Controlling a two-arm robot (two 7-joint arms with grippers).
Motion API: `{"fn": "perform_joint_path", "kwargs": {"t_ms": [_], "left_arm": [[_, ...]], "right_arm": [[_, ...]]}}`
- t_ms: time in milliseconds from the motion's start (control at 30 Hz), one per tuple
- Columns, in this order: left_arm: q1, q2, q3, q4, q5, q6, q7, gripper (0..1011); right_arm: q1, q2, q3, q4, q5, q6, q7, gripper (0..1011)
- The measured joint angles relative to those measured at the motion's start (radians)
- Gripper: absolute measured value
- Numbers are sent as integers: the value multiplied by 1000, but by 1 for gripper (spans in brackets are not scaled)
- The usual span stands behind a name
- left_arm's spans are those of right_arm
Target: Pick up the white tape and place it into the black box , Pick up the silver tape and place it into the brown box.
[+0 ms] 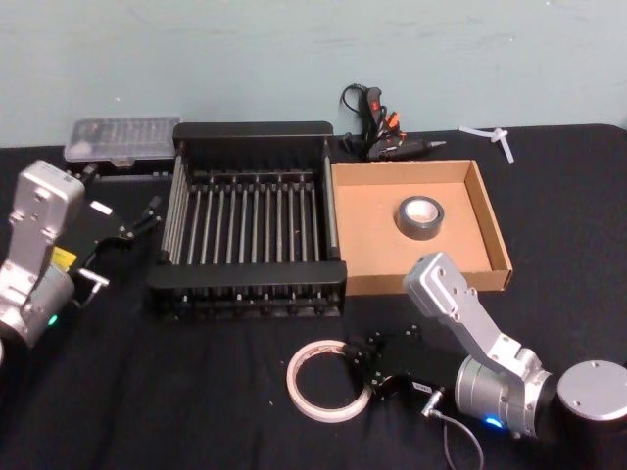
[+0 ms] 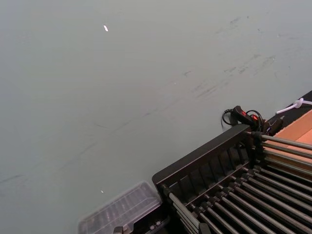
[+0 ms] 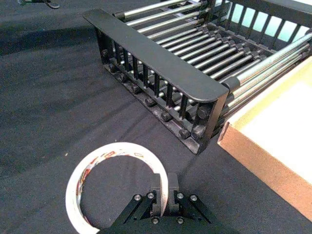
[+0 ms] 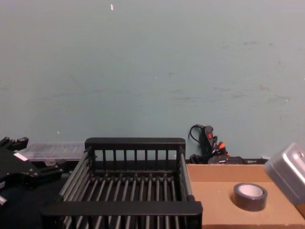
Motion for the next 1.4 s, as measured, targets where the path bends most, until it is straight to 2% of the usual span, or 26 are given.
{"fn": "perform_joint_path", "kwargs": {"t_ms": [633,1067,1400], "left_arm": [[0,0,0,0,0,0,0,1001],[0,0,0,0,0,0,0,1001],[0,0,0,0,0,0,0,1001]], "right_arm": [[-11,15,14,-25,28,-10,21,75],[-37,67,46,-123,98,-37,54,75],[-30,98,71,-184,157,-69,69,75]]}}
